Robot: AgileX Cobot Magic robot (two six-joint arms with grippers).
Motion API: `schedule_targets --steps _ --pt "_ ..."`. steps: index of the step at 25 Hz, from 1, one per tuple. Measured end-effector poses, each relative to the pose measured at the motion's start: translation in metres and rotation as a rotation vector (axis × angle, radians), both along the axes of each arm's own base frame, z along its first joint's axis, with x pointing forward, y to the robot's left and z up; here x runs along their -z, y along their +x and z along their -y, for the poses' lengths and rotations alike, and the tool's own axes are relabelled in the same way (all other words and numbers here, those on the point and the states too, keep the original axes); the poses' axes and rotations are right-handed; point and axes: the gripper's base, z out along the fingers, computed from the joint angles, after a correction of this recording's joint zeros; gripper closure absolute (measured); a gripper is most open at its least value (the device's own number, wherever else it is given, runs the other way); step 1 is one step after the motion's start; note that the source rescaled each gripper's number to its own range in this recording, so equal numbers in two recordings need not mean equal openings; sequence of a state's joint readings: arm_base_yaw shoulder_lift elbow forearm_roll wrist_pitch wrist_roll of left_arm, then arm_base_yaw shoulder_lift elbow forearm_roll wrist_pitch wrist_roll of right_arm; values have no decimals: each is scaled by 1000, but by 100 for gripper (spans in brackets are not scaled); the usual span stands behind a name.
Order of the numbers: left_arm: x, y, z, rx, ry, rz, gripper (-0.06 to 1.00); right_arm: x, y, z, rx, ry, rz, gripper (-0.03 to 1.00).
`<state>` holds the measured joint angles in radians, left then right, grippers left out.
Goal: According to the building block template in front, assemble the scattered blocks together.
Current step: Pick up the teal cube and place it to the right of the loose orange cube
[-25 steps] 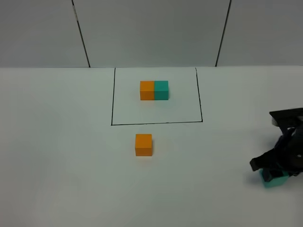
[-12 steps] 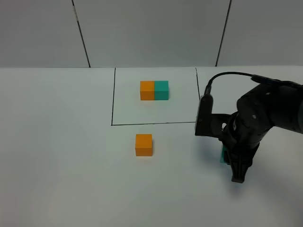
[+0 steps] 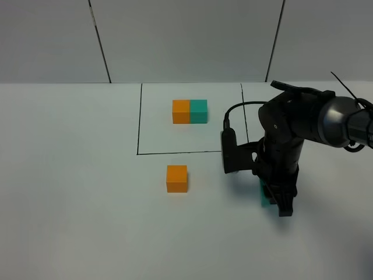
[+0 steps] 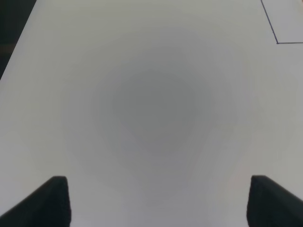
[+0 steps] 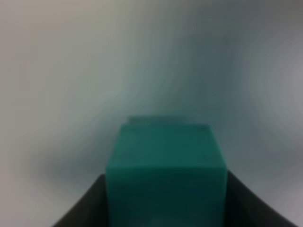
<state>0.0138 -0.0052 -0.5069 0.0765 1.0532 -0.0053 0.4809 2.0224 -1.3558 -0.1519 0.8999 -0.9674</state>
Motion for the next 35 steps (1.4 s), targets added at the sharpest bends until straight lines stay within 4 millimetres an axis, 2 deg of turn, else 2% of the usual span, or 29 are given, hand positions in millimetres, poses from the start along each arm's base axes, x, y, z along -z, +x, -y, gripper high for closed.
schedule_targets --steps 5,11,15,20,26,35 --pt "0 0 0 -1 1 0 24 -12 17 -15 -33 53 23 71" --pt "0 0 0 1 5 0 24 3 23 -43 -94 43 18 71" --pt "0 0 0 1 6 0 24 5 31 -60 -118 51 39 71" --pt "0 0 0 1 6 0 24 5 43 -70 -102 86 46 71" --pt "0 0 0 1 6 0 24 18 52 -76 -91 59 -11 72" --pt "0 0 0 1 6 0 24 17 53 -87 -44 143 -73 72"
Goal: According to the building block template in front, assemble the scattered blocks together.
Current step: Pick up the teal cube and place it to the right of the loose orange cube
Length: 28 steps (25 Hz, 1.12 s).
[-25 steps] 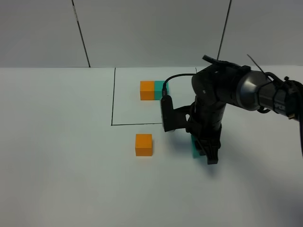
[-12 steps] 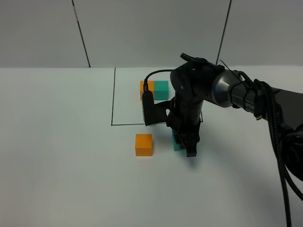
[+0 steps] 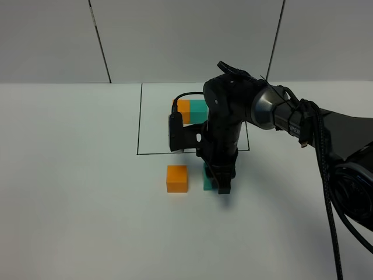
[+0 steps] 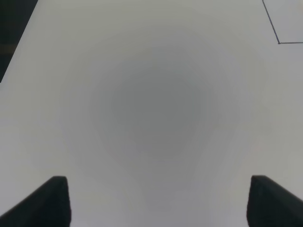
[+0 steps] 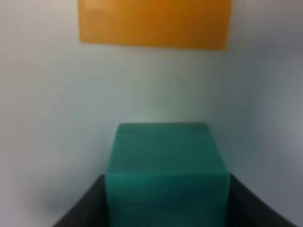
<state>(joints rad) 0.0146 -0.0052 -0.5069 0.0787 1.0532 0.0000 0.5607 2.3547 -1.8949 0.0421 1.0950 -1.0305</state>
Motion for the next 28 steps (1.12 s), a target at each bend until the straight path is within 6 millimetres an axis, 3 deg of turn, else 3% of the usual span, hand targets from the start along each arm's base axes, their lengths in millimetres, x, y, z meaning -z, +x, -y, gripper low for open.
schedule_targets --steps 20,28 --pt "0 0 0 0 0 0 25 0 -1 -6 72 57 -15 72" --pt "0 0 0 0 0 0 25 1 -8 -21 50 71 10 72"
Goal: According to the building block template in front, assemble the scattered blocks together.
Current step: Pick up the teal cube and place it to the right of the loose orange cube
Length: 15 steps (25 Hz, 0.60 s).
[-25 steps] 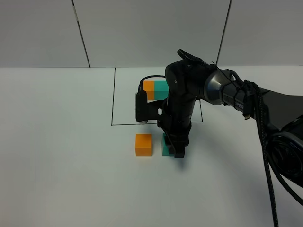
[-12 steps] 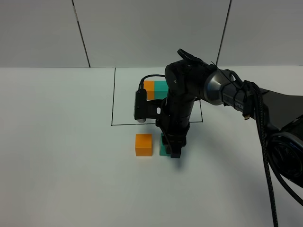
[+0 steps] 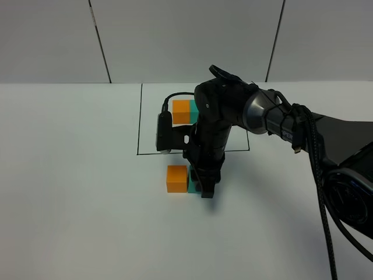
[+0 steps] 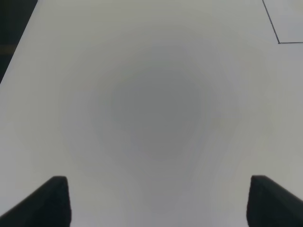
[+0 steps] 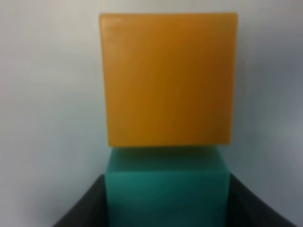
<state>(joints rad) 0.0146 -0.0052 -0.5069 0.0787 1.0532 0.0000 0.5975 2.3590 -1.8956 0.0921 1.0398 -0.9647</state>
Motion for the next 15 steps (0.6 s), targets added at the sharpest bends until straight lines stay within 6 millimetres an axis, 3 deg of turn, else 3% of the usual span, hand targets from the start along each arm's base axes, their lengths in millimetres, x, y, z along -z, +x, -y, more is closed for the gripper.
schedule_targets --steps 15 --pt "0 0 0 -2 3 0 25 0 0 -1 3 -8 10 72"
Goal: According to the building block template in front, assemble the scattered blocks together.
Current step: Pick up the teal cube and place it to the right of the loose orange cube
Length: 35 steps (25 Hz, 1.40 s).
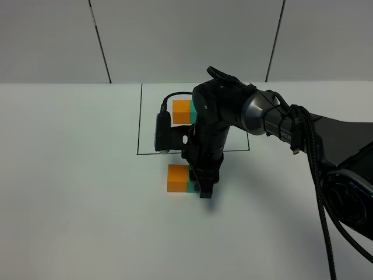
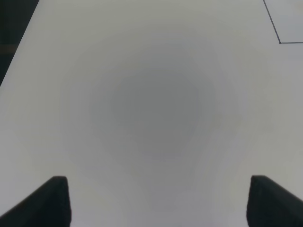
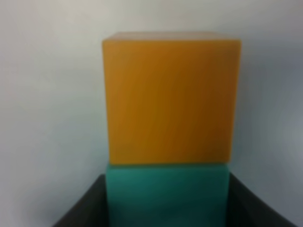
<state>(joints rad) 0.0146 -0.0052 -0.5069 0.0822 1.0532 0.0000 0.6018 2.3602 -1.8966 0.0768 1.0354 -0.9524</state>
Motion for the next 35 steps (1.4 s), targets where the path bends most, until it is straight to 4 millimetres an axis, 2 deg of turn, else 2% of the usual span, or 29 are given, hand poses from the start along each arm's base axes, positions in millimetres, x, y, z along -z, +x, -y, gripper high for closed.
schedule_targets --steps 30,32,35 --pt "0 0 0 -3 4 0 25 0 0 1 -57 -14 4 71" --pt "0 0 0 -3 4 0 25 1 0 1 -56 -16 3 64" --pt "0 0 0 -3 5 0 25 2 0 1 -55 -19 2 40"
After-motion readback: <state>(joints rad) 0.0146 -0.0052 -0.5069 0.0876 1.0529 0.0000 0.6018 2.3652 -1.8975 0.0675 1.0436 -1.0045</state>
